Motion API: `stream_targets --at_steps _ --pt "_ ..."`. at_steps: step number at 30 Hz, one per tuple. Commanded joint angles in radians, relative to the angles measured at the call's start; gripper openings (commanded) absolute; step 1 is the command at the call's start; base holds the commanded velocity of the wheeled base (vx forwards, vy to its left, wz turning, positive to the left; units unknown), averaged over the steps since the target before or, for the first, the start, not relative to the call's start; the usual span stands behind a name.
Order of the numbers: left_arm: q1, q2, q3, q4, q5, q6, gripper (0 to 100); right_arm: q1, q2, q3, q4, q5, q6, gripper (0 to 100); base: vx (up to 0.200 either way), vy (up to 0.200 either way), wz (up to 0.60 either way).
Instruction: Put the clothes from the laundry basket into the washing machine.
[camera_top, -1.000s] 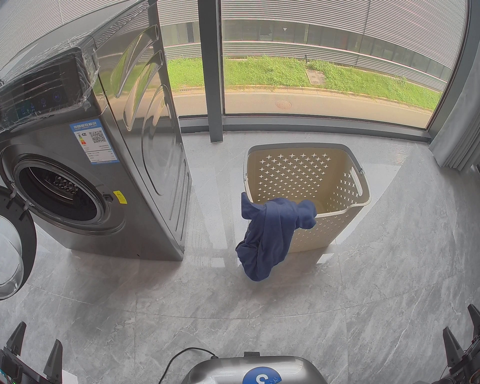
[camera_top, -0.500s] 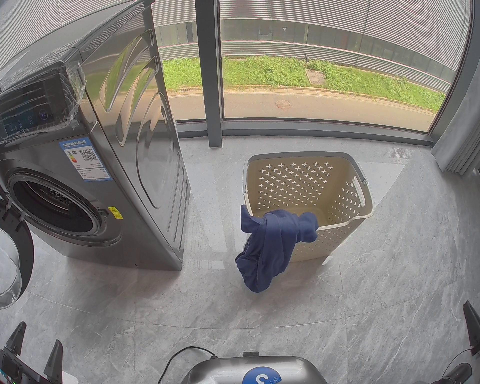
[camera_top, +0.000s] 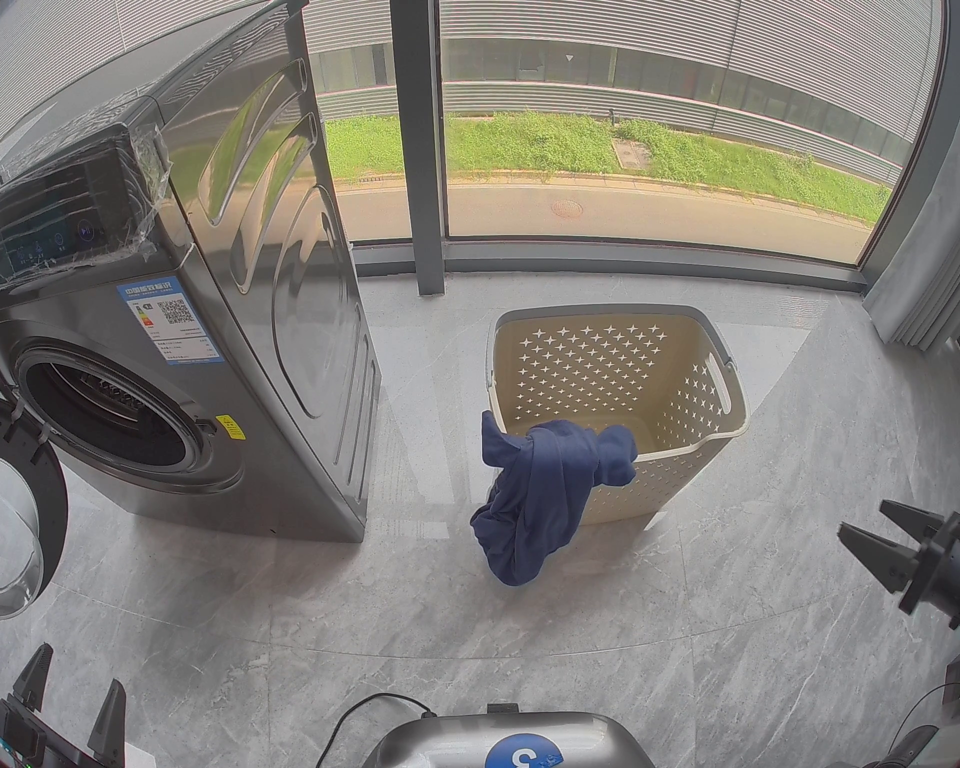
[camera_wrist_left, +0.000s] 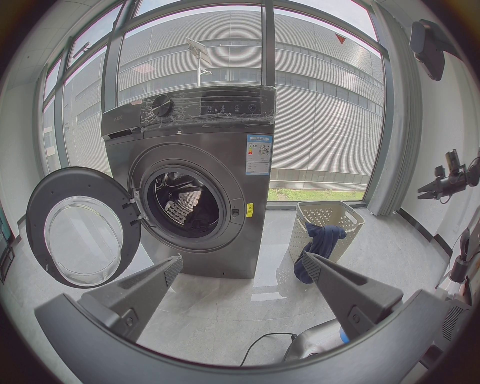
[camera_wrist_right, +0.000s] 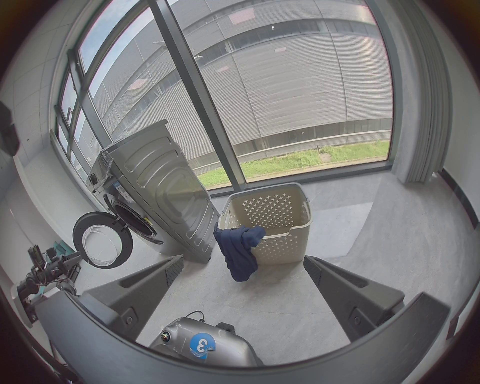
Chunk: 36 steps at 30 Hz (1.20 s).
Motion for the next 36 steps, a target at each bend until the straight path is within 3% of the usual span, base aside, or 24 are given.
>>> stream_targets --at_steps 1,2,4,18,27,36 --pt "0.0 -0.013 0.018 0.0 0.0 -0.001 100 0.159 0.493 -0.02 -0.28 -0.053 0.062 100 0.0 0.0 0.0" --pt "0.0 -0.013 0.018 0.0 0.0 -0.001 100 0.169 0.531 -0.026 -0.303 -0.084 0.059 100 0.0 0.0 0.0" --pt "0.0 -0.013 0.018 0.0 0.0 0.0 100 0.177 0.568 -0.04 -0.323 -0.104 0.062 100 0.0 0.0 0.0" --pt "0.0 -0.013 0.018 0.0 0.0 0.0 100 0.248 0.781 -0.118 -0.404 -0.145 0.075 100 0.0 0.0 0.0" --pt "0.0 -0.013 0.018 0.0 0.0 0.0 100 0.34 0.942 -0.138 -0.531 -0.181 0.115 100 0.0 -0.2 0.0" --pt "0.0 -0.013 0.018 0.0 0.0 0.002 100 0.378 1.085 -0.219 -0.585 -0.201 0.115 100 0.0 0.0 0.0"
